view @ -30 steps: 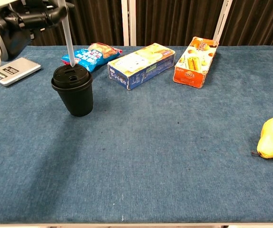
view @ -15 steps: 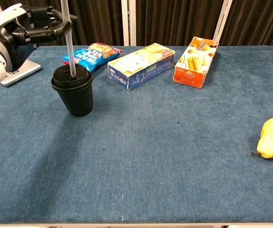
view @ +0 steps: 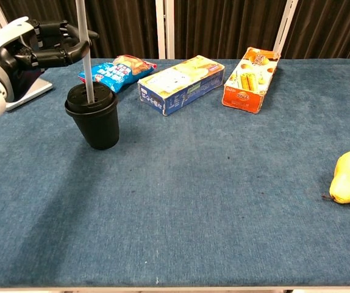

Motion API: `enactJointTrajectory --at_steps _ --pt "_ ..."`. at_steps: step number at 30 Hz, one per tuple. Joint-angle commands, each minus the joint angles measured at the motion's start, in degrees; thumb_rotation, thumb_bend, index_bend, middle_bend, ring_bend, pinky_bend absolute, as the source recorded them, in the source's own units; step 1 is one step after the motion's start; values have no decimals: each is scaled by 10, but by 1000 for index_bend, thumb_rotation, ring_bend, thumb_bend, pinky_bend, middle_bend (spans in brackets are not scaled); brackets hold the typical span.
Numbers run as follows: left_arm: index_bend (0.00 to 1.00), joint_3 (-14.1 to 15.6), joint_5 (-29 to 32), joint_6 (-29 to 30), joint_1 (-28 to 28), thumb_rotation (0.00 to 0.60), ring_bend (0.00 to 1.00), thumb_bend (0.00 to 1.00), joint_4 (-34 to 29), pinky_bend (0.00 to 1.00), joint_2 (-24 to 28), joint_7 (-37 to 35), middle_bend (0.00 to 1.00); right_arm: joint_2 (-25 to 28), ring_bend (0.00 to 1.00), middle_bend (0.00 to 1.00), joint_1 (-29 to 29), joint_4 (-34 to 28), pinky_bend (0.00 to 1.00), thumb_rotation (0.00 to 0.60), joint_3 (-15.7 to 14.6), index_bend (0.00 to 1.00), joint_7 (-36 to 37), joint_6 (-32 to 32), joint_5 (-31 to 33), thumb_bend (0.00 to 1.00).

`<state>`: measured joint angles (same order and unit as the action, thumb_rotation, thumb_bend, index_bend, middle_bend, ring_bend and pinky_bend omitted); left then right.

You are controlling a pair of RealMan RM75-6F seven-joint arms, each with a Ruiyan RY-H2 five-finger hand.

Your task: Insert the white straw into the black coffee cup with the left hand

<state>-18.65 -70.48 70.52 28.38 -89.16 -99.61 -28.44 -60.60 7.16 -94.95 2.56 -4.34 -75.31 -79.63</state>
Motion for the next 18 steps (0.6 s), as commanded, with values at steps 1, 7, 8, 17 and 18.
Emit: enactJointTrajectory --at_steps 1,7,8,17,18 --pt "585 3 -3 0 -2 600 0 451 4 0 -2 -4 233 -1 0 103 0 -1 60 600 0 0 0 0 0 108" --pt "584 15 -18 2 -8 600 0 451 15 0 -8 -20 233 0 0 103 -1 -2 60 600 0 0 -1 -1 1 108" --pt "585 17 -21 3 -9 600 0 451 18 0 -9 -22 232 0 0 103 -1 -2 60 600 0 0 -1 -1 1 108" --pt "504 32 -27 -5 -11 600 0 444 39 0 -20 -22 210 1 0 103 0 -2 60 600 0 0 0 1 2 109" --pt "480 32 -28 -5 -12 600 0 443 40 0 -20 -22 206 1 0 103 0 -2 60 600 0 0 0 0 2 109"
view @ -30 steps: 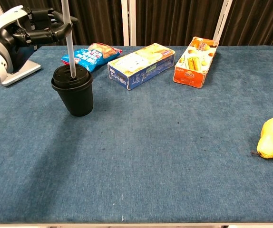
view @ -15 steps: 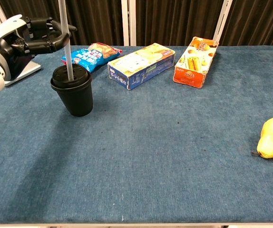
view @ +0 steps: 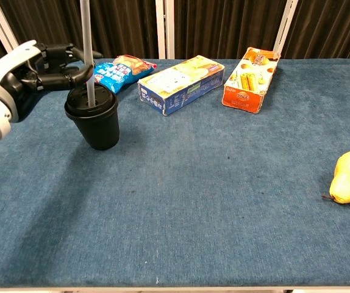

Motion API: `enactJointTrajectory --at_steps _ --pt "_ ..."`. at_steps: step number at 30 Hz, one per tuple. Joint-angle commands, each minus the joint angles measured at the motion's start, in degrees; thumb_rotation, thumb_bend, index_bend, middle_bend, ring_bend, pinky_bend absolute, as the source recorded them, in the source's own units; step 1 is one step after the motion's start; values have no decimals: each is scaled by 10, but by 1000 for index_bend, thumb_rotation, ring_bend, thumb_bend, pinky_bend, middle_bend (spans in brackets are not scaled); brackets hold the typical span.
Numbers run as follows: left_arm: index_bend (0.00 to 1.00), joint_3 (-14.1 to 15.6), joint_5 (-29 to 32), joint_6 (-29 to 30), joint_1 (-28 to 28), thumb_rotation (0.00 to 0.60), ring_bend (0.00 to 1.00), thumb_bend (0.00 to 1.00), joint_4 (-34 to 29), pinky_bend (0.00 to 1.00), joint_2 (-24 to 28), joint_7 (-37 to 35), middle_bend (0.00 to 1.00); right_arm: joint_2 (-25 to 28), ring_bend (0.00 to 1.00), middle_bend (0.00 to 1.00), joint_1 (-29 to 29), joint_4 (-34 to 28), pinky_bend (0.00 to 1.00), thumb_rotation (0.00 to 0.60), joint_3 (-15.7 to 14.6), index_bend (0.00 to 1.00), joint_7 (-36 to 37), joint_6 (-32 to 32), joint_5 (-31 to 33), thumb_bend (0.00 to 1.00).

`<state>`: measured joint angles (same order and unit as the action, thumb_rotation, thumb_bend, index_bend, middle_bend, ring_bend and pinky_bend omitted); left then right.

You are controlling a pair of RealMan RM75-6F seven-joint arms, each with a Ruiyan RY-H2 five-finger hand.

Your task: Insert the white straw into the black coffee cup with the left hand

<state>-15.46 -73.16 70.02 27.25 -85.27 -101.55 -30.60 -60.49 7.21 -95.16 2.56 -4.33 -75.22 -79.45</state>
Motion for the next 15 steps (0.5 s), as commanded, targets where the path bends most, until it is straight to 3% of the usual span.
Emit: enactJointTrajectory --at_steps 1,4,15 --pt "451 1 -2 0 0 600 0 443 2 0 -1 1 202 0 0 103 0 0 60 600 0 0 0 -1 0 109" --pt "370 3 -5 -1 0 600 0 443 4 0 0 7 192 0 0 103 0 1 60 600 0 0 2 0 1 109" --pt "227 11 -30 16 -8 600 0 447 -8 0 16 26 148 2 0 103 -2 3 61 600 1 0 10 -3 0 109"
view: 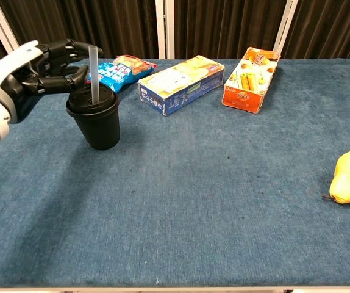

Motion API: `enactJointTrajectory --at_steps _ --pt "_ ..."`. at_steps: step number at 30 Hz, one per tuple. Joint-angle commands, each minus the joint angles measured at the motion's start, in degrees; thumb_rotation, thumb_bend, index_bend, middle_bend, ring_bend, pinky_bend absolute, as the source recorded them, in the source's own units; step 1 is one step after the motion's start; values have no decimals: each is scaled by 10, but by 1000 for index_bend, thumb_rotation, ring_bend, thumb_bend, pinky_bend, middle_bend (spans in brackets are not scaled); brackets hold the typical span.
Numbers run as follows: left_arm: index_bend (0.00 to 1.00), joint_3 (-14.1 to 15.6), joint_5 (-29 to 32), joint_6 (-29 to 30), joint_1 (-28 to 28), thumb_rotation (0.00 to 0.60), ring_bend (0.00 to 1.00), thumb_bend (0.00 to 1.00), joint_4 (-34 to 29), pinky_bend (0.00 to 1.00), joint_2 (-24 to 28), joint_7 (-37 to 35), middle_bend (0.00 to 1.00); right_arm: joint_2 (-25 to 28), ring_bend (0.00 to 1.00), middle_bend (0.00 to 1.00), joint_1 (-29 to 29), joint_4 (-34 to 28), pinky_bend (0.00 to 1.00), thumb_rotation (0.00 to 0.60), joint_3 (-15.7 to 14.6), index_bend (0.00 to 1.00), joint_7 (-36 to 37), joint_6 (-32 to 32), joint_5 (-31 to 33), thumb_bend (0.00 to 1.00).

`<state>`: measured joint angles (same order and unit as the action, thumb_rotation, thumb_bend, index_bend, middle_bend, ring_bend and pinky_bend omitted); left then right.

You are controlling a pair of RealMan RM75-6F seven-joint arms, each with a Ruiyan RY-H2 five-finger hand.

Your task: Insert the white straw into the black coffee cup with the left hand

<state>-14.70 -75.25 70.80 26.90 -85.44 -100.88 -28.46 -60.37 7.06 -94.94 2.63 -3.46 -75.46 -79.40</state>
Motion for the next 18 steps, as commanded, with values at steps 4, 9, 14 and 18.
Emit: enactJointTrajectory --at_steps 4,9,14,18 --pt "217 13 -34 30 -19 587 0 449 -25 0 57 31 139 4 0 103 -2 2 60 600 1 0 7 -4 0 109" --pt "217 25 -26 54 -58 540 0 469 -55 0 161 94 138 7 0 103 -7 16 60 600 5 0 35 -11 -1 109" --pt "217 59 -3 47 -95 542 0 438 -50 0 277 211 139 5 0 103 -12 37 60 600 10 0 86 -21 -6 108" --pt "217 94 0 74 -127 598 0 332 -14 0 328 340 138 -1 0 101 -16 62 60 600 11 0 140 -31 -20 109"
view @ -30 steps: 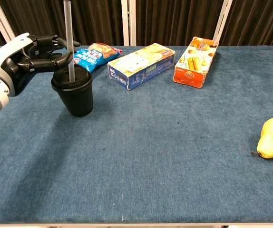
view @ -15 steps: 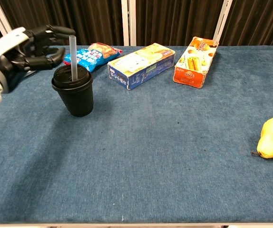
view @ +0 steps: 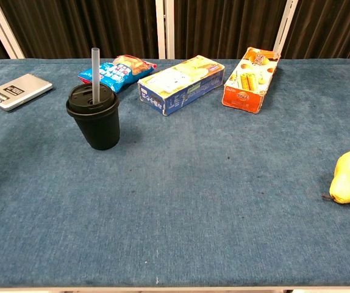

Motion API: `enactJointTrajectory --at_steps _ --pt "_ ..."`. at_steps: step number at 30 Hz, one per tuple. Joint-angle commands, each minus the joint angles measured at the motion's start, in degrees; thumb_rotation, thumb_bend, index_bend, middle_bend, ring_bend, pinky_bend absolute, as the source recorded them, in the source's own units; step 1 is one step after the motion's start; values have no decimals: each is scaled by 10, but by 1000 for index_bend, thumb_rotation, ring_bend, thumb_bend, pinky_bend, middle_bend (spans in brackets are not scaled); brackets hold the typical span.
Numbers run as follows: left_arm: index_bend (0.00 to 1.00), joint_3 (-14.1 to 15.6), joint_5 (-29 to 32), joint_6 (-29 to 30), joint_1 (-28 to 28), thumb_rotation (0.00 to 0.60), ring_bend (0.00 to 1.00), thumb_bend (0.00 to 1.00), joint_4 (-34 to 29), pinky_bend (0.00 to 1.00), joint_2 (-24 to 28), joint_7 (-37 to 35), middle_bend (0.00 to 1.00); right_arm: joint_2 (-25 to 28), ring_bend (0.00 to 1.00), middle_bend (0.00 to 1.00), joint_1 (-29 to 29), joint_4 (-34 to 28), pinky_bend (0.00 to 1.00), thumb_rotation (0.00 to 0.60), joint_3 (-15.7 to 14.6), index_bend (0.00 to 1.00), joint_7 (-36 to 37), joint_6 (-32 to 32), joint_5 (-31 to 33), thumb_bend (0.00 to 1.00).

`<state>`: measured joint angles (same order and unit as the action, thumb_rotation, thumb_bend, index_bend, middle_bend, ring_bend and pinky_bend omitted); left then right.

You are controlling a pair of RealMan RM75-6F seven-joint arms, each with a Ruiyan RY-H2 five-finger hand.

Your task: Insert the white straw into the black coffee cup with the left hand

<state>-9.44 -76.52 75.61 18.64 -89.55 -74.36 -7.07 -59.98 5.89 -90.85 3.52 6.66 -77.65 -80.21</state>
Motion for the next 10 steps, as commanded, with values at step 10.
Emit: enactJointTrajectory --at_steps 10 --pt "205 85 -9 103 -130 595 0 207 -7 0 100 108 131 -1 0 76 -12 19 34 600 0 0 50 -40 -43 108"
